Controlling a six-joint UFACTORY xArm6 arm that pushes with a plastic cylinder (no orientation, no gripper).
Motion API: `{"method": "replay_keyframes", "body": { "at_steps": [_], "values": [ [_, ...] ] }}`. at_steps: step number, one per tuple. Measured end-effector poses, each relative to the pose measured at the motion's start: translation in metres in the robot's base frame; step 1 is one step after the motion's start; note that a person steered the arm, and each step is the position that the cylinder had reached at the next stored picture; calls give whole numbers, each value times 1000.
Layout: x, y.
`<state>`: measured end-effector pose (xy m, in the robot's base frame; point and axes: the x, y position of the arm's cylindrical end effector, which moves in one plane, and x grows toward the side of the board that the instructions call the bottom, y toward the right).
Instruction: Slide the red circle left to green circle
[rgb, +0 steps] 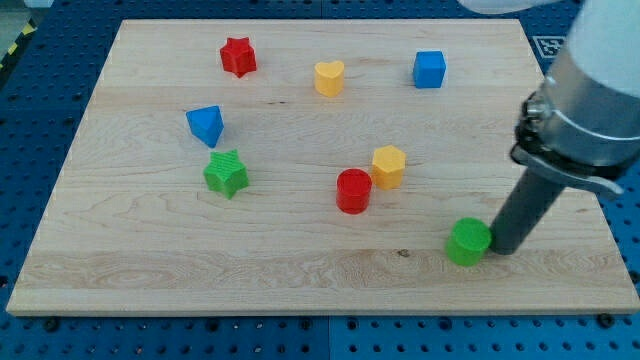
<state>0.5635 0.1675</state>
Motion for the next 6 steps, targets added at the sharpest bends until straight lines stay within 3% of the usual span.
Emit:
{"method": "replay_keyframes", "body": {
  "at_steps": [2,3,6],
  "values": [
    [3,-63],
    [-9,-60],
    [-86,-114]
  ]
}}
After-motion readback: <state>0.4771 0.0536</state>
